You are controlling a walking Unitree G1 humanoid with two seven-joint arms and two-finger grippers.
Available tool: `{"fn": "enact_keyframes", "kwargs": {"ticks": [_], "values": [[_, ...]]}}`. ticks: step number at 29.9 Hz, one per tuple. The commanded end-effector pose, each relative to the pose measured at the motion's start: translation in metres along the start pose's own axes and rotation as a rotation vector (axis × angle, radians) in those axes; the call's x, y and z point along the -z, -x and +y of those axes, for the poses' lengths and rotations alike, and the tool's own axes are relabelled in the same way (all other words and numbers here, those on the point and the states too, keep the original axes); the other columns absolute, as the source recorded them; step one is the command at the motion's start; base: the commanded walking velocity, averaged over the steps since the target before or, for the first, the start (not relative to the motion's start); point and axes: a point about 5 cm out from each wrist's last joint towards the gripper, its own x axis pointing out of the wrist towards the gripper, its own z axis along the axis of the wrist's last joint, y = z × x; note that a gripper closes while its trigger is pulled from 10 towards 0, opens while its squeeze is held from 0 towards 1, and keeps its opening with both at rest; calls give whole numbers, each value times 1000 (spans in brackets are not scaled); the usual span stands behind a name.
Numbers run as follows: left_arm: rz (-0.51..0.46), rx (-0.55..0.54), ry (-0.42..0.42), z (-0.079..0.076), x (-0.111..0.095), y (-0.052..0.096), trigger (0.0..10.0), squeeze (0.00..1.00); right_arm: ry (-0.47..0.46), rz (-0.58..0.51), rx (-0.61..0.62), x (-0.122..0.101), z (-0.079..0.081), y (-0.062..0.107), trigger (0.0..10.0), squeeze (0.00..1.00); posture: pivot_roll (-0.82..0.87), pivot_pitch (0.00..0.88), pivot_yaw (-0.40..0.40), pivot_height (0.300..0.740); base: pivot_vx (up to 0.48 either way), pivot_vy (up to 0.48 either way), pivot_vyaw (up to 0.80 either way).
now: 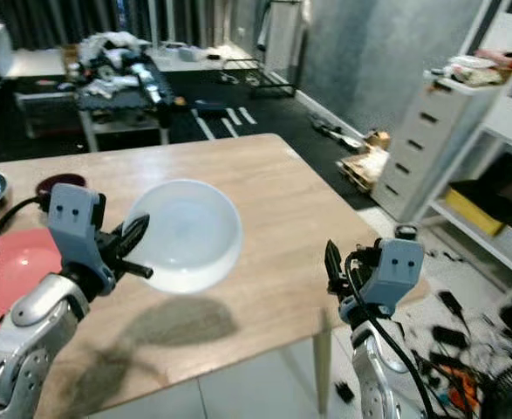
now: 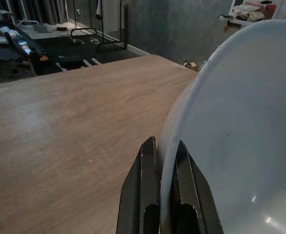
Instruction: Setting the table
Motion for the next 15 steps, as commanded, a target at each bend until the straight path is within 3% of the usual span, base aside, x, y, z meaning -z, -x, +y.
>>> {"fn": "enact_keyframes", "kwargs": {"ticks": [1,11,15], "values": [[3,-3,7,1,1,0,10000,0,-3,7,-6,1,1,1,10000,0,95,80,55,740,0,0,0],[3,-4,11,0,2,0,10000,0,-1,10,-8,2,1,1,10000,0,94,80,56,740,0,0,0],[3,-5,10,1,2,0,10000,0,0,10,-7,2,1,1,10000,0,94,79,57,740,-248,0,0]]}}
